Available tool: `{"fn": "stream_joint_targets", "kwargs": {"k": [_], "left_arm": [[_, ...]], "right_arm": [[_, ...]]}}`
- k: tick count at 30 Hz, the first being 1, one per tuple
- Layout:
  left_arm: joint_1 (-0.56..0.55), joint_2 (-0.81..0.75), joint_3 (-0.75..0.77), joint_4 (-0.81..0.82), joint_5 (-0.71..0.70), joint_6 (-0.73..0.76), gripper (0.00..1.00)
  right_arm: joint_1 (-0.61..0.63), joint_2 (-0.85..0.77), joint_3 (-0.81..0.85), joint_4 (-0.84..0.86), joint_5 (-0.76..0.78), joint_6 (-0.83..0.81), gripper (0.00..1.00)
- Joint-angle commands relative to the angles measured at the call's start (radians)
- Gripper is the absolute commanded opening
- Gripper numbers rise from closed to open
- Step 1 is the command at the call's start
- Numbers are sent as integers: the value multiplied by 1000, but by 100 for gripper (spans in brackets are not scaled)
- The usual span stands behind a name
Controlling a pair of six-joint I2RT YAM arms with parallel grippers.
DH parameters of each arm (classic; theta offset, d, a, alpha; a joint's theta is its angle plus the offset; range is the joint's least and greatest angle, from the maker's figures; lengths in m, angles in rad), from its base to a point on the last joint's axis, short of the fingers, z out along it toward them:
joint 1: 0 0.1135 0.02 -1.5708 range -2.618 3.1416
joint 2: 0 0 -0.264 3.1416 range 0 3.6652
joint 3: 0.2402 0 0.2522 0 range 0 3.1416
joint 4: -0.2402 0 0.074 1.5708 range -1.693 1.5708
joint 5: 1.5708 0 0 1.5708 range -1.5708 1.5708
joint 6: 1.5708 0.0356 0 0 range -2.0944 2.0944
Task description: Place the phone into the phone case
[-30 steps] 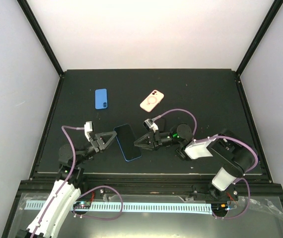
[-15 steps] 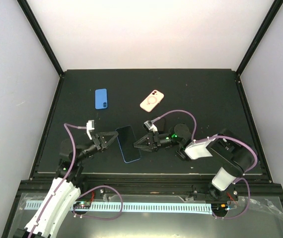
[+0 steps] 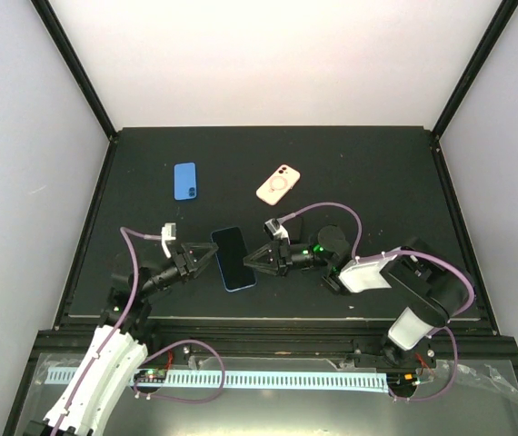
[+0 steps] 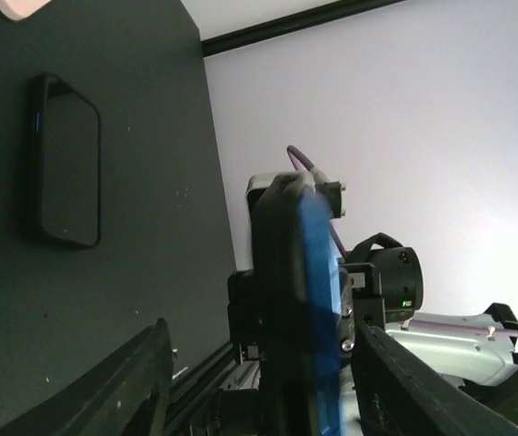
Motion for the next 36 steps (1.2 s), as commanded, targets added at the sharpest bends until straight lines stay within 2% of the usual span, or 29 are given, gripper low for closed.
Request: {"fn": "stream_joint_targets", "kwargs": {"k": [1,4,7,9,11,14,16,19,25,27,28,33,36], "left_arm": [[6,17,20,4,61,1,59],[6,24,2,29,94,-12,61],[6,8,-2,9,100,-2,54],[6,4,-2,-11,98,11,46],[6,9,-2,-17,99,23,33],[6,27,8,-35,102,51,17],[6,47,25,-58,105,78,10],[6,79,59,-106,112,126,5],[7,145,119,-166,150,192,2],[7,155,125,-163,160,190,4],[7,156,125,-157,165,186,9],[7,126,112,-124,171,137,50],[7,85,74,-46,184,64,61]], "right_arm": [[4,9,21,204,111,99,13],[4,30,39,210,142,119,12],[5,47,56,202,165,121,12],[5,56,71,187,164,114,13],[4,58,80,159,157,99,14],[5,52,83,109,137,64,22],[4,47,85,74,124,37,26],[4,45,90,18,111,1,29],[5,39,100,-15,102,-17,18],[4,28,102,-25,107,-18,16],[5,22,102,-28,112,-16,15],[4,-3,81,20,195,36,12],[2,-5,92,32,237,57,12]]}}
